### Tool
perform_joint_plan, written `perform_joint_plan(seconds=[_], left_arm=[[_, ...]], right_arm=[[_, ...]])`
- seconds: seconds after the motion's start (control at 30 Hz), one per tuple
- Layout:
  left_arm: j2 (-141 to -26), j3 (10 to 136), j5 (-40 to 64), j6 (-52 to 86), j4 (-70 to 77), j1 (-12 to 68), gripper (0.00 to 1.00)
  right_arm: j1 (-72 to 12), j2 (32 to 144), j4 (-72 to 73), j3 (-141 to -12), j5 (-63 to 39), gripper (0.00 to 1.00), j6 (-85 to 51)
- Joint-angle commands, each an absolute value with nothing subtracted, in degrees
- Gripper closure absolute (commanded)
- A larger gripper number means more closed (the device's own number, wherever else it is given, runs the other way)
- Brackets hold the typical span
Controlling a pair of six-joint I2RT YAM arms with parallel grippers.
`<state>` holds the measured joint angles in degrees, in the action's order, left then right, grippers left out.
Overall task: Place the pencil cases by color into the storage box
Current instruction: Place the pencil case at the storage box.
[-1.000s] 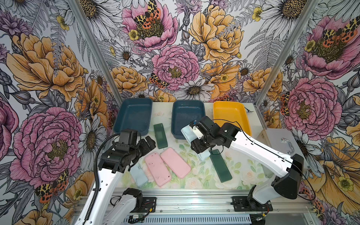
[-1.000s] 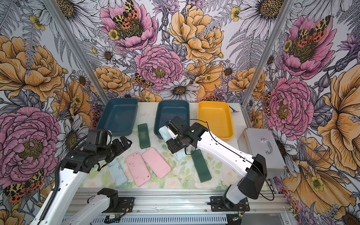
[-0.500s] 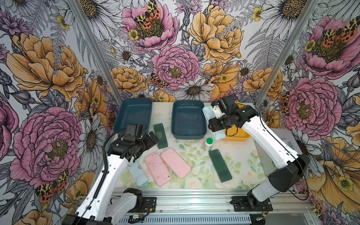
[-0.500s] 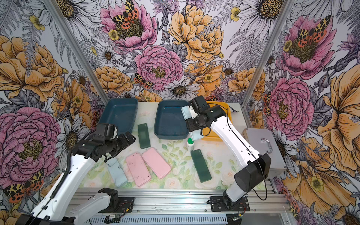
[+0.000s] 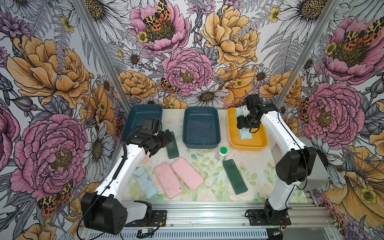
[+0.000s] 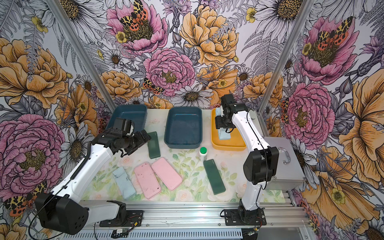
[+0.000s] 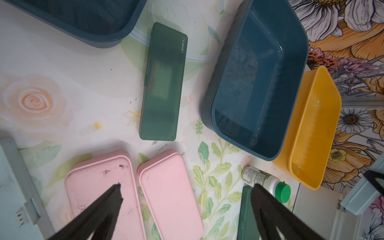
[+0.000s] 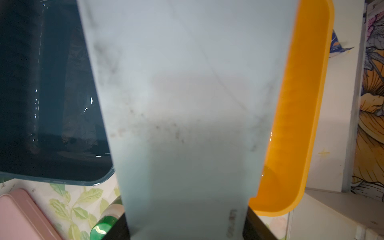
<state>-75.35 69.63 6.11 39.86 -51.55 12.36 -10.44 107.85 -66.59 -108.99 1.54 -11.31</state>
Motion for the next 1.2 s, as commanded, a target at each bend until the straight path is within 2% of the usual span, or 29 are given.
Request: perform_joint_plan(seconds=[0.0, 0.63, 0.9, 1.17], left_arm=[[-78.63, 72.96, 7.82, 36.98, -49.6, 13.3, 0.01], [-97.67, 85.9, 10.94, 31.63, -49.02, 13.86, 0.01], [-102.43, 90.13, 12.57, 30.07, -49.01, 13.96, 0.01], [-107.47, 90.92, 11.36, 31.58, -50.96, 12.29, 0.01]], right_arm=[[-8.52, 111.35, -64.42, -114.24, 4.37, 0.48, -14.88], [-5.36, 135.88, -66.68, -130.23, 5.0, 0.47, -15.38], [-5.36, 141.93, -68.68, -134.8, 5.0, 0.47, -15.38], [-5.62, 143.17, -69.42, -134.74, 5.0, 0.47, -15.38]])
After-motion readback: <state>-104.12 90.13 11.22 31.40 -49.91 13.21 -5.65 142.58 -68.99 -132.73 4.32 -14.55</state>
